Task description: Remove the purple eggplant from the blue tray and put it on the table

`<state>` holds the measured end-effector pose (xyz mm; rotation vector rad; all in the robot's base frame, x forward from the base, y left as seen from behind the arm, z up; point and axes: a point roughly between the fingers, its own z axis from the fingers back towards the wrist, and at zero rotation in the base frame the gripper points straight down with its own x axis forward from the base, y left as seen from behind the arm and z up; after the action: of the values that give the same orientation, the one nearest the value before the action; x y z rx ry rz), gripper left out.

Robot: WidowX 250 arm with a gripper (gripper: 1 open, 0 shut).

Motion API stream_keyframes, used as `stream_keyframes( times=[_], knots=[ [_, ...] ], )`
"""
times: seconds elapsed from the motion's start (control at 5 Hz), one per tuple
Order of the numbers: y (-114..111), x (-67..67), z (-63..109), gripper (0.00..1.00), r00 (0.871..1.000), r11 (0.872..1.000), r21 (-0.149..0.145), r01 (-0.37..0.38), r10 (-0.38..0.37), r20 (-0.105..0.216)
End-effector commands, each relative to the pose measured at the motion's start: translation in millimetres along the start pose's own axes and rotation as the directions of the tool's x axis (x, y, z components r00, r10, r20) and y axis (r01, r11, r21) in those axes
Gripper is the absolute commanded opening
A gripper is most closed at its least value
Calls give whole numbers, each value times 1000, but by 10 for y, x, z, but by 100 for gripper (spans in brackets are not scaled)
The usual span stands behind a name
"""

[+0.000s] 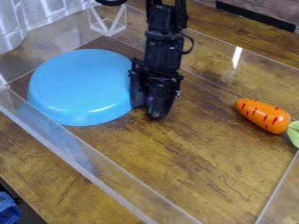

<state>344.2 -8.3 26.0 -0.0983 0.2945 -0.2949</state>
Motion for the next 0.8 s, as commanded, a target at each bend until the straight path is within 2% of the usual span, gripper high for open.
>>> stream_keyframes(
  times=[0.0,0.6],
  knots=[
    [-40,20,117,0,999,1000,26,14,-15,36],
    [-70,21,41,0,1000,999,40,19,-19,21]
  ],
)
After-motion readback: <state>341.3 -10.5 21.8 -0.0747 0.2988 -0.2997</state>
